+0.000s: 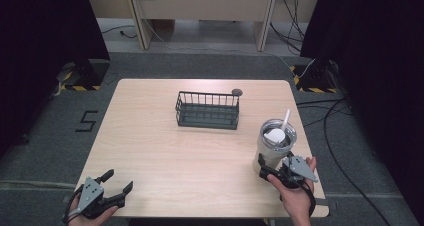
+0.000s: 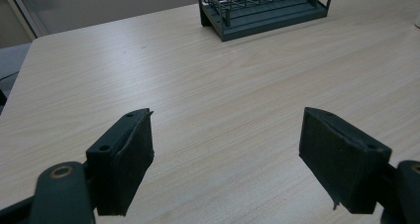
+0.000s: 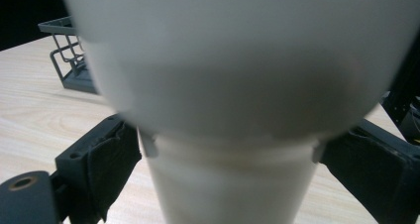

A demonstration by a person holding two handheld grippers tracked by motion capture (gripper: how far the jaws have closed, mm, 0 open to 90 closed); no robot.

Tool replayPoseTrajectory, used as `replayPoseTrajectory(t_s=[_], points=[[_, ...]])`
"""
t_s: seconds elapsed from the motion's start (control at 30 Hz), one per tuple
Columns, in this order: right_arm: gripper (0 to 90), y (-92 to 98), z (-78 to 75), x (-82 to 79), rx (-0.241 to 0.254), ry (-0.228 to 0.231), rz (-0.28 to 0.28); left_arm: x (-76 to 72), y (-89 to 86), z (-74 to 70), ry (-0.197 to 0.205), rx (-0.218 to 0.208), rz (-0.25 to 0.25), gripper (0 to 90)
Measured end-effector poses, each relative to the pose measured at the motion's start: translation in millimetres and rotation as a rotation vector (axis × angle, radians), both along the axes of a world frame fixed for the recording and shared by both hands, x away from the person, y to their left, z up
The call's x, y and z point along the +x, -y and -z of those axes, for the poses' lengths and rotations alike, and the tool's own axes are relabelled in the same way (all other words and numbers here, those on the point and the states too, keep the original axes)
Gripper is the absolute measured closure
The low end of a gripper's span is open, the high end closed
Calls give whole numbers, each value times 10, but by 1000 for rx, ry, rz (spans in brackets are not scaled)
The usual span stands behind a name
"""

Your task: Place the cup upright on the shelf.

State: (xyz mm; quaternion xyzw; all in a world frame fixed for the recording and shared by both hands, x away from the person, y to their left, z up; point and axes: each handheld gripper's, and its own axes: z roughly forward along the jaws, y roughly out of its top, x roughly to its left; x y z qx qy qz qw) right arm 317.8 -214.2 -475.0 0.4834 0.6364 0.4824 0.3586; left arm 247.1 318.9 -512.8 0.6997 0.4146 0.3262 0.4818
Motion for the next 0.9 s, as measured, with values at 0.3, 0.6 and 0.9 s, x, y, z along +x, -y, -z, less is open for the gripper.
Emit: replayPoseTrajectory(t_s=[0.3, 0.6, 0.9], points=[[78, -31, 47, 135, 1, -3, -2, -2, 3, 1, -2, 3, 4, 205], [96, -25, 105, 228, 3, 5, -32, -3, 10, 3, -1, 6, 11, 207], [102, -14, 80, 239, -8, 0, -44, 0, 12, 5, -2, 9, 7, 210]])
